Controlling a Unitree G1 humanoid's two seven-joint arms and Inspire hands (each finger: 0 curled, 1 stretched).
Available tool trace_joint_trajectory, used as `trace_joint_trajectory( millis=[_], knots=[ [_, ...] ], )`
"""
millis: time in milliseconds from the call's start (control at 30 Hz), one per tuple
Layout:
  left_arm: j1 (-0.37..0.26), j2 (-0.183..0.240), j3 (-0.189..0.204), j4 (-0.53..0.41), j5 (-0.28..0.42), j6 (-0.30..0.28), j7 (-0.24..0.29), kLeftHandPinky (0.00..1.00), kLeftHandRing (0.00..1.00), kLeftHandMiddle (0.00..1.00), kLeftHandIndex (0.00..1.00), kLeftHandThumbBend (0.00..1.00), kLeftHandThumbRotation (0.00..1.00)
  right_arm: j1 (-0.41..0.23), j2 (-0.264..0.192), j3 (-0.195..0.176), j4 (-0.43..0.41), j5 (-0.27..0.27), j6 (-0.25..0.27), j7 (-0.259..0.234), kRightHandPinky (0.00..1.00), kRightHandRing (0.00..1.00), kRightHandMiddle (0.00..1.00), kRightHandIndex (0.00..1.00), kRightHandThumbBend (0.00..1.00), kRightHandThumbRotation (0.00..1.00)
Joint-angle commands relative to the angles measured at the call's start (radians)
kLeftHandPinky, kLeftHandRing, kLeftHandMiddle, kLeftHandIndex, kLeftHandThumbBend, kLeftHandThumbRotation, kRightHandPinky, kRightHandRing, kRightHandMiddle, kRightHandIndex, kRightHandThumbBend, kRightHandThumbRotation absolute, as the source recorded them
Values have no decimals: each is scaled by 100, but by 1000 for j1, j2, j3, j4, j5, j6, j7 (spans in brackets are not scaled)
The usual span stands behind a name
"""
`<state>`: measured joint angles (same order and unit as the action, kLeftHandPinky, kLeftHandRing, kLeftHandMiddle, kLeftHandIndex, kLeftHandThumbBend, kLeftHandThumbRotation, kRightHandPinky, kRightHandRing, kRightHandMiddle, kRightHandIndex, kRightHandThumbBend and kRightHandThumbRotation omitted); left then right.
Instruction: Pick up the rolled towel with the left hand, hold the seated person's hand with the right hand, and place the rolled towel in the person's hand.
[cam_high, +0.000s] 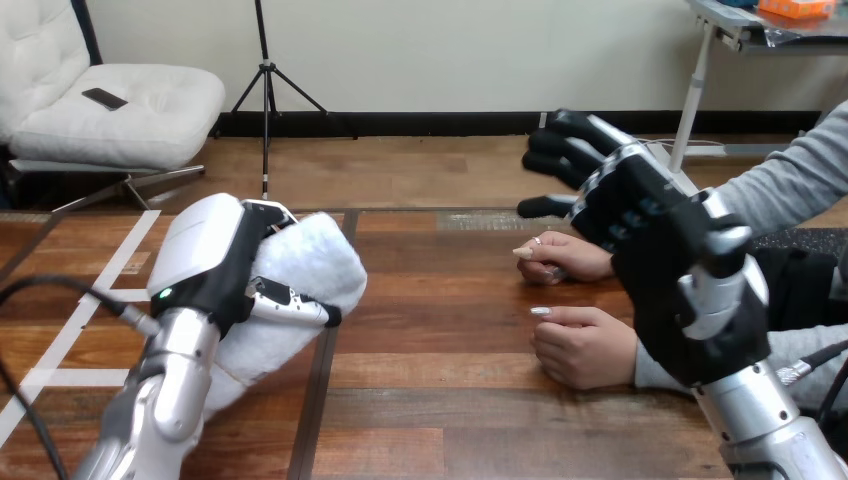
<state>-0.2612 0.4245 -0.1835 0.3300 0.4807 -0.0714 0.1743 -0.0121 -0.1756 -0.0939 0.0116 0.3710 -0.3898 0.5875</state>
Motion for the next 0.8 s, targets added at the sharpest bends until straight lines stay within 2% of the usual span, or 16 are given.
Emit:
trace_joint_trajectory(
  millis=[0,133,400,567,767],
  knots=[
    [8,-54,99,-200,-96,-42,33,22,27,36,42,75,0,-96,-34,-13,77,-35,-35,8,74,86,85,87,100,100],
    [38,-70,121,-255,-135,-67,33,20,25,35,42,75,0,-113,-40,-15,128,-44,-62,26,76,86,86,87,100,100],
    [92,-100,163,-349,-233,-156,26,18,24,33,41,74,0,-145,-50,-19,229,-65,-119,47,79,86,87,88,100,100],
    [117,-103,178,-395,-250,-202,22,21,26,34,41,73,0,-162,-55,-22,282,-77,-152,54,80,86,87,88,100,100],
    [146,-118,190,-452,-269,-227,26,25,30,36,41,75,0,-174,-69,-21,321,-105,-179,48,81,86,87,88,100,100]
  ],
)
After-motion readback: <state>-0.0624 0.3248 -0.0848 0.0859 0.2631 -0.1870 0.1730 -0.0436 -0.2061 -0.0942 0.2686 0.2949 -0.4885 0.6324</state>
